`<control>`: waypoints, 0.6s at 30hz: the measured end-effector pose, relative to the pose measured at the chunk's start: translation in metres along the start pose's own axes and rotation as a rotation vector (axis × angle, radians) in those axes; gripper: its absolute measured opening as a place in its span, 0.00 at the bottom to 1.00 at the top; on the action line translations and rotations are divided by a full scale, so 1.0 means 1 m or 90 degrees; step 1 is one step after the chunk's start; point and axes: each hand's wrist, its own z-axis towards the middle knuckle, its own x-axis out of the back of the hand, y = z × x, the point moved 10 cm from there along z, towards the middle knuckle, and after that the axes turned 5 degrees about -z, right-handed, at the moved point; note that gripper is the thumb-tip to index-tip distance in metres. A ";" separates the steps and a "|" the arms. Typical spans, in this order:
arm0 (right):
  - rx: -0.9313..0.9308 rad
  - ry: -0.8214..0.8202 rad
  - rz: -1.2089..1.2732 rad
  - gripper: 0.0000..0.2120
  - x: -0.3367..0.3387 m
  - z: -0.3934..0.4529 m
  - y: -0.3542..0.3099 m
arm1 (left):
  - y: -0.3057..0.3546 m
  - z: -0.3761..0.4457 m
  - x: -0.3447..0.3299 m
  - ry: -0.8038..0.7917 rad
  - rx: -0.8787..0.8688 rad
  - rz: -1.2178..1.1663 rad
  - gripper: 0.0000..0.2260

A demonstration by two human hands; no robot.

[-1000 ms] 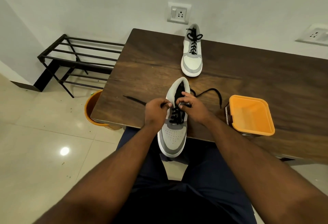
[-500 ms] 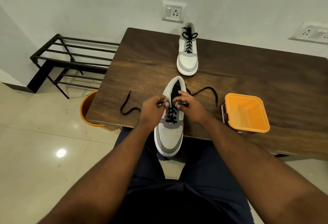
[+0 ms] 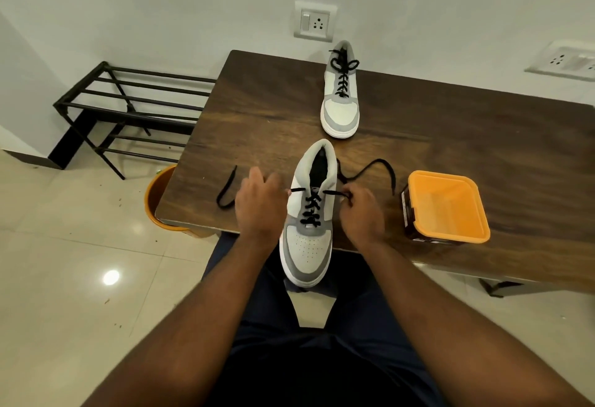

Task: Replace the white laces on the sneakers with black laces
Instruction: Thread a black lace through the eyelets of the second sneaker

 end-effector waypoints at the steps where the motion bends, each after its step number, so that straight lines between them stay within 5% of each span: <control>1: -0.126 -0.034 0.151 0.11 -0.012 -0.005 0.013 | -0.007 -0.006 -0.004 -0.016 0.063 -0.072 0.10; 4: -0.416 -0.151 0.543 0.09 -0.056 -0.025 0.025 | -0.033 -0.031 -0.052 -0.212 0.370 -0.338 0.21; 6: -0.454 -0.155 0.668 0.14 -0.061 -0.024 0.020 | -0.038 -0.037 -0.069 -0.221 0.527 -0.532 0.21; 8: -0.459 -0.118 0.778 0.19 -0.053 -0.016 0.016 | -0.031 -0.029 -0.070 -0.196 0.564 -0.623 0.14; 14: -0.263 -0.132 0.883 0.20 -0.006 0.018 -0.032 | 0.024 0.024 -0.045 -0.197 0.371 -0.683 0.14; 18: 0.080 -0.112 0.671 0.25 0.047 0.029 -0.083 | 0.059 0.040 -0.033 -0.292 0.145 -0.584 0.12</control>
